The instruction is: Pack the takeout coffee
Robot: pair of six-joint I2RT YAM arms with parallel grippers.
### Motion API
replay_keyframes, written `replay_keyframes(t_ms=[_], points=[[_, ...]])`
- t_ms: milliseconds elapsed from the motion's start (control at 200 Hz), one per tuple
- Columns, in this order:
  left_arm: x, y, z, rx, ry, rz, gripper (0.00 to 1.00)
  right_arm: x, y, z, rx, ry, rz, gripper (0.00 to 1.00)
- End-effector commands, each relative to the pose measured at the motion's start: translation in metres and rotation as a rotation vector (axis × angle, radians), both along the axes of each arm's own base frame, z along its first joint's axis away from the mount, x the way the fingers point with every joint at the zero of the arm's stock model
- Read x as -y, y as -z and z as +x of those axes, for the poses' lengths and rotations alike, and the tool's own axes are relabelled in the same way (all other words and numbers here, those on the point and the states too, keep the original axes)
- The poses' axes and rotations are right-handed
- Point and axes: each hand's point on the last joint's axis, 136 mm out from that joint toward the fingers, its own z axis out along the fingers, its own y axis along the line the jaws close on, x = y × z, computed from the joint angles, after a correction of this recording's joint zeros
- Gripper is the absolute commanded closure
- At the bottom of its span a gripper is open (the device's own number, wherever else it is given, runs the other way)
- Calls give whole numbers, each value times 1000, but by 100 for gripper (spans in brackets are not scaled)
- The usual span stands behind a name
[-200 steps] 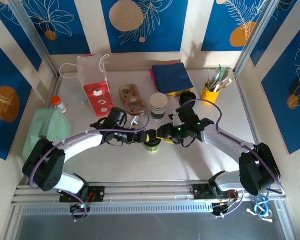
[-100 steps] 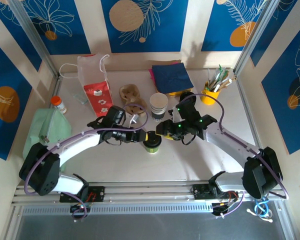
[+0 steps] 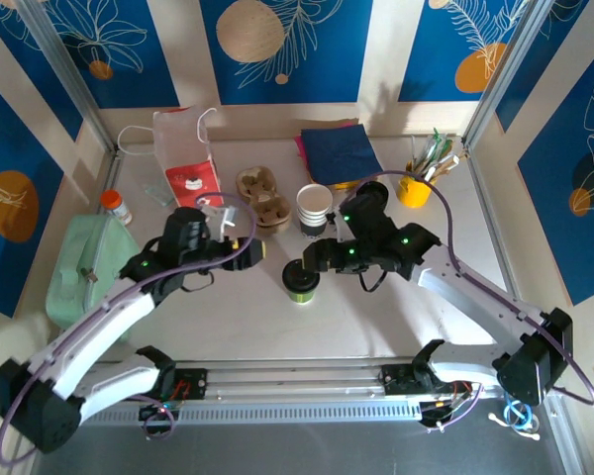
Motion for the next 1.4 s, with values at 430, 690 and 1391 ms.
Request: replay_keyframes(t_ms=[430, 690, 1391], points=[[-35, -2, 3, 70, -109, 47, 29, -8, 34, 0, 149, -129, -581, 1], [-38, -1, 2, 71, -112, 55, 29, -21, 49, -1, 98, -138, -578, 0], [-40, 6, 2, 41, -116, 45, 29, -32, 60, 12, 41, -110, -533, 15]])
